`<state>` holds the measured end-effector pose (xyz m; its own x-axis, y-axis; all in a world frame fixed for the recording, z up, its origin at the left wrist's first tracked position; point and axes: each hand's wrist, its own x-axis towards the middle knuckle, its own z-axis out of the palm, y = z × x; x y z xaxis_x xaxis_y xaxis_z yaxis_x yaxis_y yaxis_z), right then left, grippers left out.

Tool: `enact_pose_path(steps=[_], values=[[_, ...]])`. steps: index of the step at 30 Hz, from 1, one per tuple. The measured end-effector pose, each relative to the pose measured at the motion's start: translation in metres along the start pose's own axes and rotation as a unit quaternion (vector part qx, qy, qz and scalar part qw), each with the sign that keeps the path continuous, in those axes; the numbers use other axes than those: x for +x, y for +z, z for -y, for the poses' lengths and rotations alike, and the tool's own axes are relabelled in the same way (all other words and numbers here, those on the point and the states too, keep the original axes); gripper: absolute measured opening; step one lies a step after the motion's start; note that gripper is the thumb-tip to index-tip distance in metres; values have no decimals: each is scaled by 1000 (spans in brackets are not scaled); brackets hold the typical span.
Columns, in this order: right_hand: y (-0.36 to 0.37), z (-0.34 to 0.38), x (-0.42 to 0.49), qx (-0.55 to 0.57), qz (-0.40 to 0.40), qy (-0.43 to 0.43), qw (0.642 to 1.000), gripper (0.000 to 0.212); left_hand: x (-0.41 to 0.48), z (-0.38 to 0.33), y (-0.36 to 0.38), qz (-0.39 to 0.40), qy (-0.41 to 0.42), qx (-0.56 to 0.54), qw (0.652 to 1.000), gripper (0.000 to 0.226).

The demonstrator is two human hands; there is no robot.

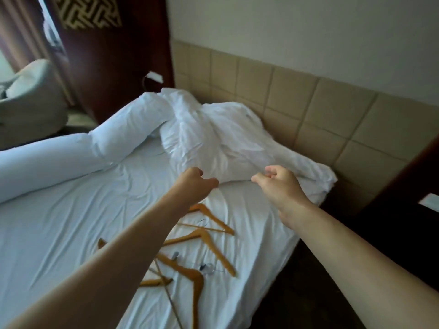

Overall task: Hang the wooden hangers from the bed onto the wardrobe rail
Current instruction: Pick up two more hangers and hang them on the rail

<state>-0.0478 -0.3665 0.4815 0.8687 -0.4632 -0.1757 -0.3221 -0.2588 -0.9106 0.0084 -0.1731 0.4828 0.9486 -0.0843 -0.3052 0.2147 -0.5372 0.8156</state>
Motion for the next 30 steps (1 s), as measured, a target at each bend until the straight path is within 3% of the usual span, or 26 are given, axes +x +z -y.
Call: enact_pose_path(steps=[9,12,13,15,18,30], values=[[107,-57,83,-55,176,22,983,63,56,97,10,-100,-142,7,985,56],[132,-91,100,-72,209,25,975,53,74,133,37,-118,-175,7,977,20],[141,-106,104,-77,220,28,972,52,78,147,49,-121,-181,7,976,18],[158,-141,108,-80,244,47,965,54,86,177,80,-106,-201,24,974,18],[178,-202,107,-86,279,85,953,56,96,224,130,-74,-232,40,969,36],[244,-362,135,-148,273,132,941,59,145,379,231,-27,-285,78,955,30]])
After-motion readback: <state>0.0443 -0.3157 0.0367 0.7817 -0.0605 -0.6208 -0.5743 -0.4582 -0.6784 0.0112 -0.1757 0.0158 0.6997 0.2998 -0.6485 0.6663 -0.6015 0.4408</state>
